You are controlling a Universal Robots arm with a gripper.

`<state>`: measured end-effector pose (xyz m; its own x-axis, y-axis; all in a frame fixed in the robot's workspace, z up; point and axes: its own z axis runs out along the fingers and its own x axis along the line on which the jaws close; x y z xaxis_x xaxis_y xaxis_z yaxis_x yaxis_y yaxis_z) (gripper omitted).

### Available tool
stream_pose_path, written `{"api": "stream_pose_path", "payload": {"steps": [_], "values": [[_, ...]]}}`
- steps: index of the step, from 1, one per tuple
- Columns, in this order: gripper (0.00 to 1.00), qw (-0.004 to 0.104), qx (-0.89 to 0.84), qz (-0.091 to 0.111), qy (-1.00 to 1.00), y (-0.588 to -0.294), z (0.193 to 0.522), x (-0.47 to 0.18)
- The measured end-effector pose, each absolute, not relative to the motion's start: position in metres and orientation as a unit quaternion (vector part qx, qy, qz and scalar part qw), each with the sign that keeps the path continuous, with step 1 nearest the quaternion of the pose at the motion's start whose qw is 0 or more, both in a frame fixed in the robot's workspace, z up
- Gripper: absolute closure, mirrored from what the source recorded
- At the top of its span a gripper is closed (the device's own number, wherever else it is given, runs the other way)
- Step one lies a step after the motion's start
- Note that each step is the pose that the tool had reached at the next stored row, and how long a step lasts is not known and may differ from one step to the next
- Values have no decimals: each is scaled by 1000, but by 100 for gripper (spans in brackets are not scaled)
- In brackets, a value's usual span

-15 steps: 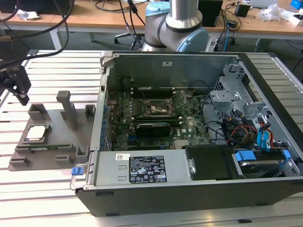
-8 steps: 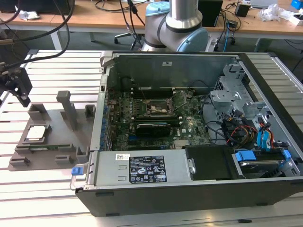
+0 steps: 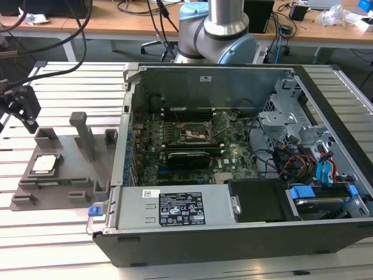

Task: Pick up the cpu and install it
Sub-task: 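Pick up the cpu and move it towards the insertion slot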

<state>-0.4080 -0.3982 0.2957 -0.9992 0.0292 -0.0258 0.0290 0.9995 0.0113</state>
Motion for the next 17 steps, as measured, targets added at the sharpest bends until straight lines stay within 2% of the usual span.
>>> {"api": "stream_pose_path", "payload": {"steps": [17], "values": [[28, 13, 15, 5, 1000, -398, 284, -408]]}}
